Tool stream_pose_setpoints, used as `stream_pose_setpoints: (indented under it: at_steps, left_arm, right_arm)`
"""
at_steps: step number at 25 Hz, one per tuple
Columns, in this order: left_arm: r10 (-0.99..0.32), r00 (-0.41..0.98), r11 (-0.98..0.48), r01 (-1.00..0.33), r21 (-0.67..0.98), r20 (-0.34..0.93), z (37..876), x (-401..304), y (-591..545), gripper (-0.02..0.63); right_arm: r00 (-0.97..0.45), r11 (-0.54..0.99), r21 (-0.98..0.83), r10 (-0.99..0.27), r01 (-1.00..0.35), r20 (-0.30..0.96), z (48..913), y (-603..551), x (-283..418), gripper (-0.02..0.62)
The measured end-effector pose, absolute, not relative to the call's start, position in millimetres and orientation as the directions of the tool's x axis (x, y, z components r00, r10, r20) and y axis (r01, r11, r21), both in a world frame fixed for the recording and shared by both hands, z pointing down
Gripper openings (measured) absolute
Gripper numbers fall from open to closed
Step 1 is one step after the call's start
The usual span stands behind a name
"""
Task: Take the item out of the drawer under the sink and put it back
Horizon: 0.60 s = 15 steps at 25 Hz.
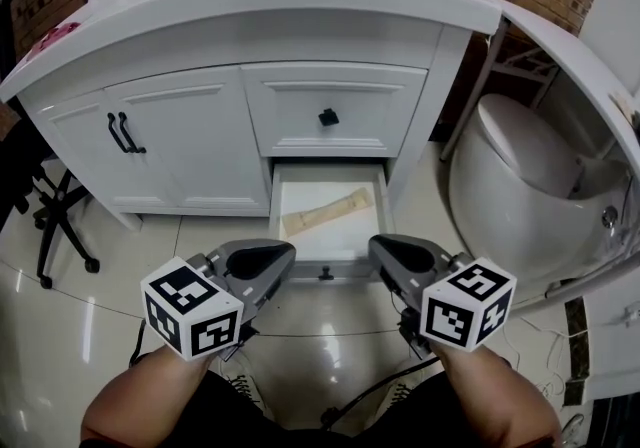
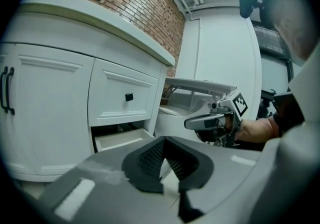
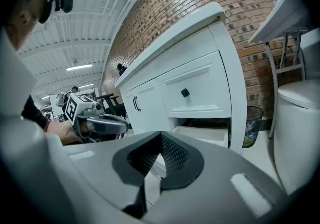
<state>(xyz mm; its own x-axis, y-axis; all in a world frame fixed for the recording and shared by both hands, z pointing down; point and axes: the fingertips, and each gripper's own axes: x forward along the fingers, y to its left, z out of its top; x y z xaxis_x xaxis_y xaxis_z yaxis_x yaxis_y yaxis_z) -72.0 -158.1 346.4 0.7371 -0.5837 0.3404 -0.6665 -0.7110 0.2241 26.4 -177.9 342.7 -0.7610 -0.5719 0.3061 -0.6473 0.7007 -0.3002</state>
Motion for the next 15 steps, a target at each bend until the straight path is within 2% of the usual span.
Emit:
stream_pose_setpoints:
  at_steps: [15]
  left_arm:
    - [-0.591, 0.744, -0.718, -0.661, 0.217, 0.312, 338, -76, -149, 0.006]
  right_arm:
    - [-0.768, 0.707, -0.305, -0.553, -0.638, 0.325, 344, -169, 24, 0.003]
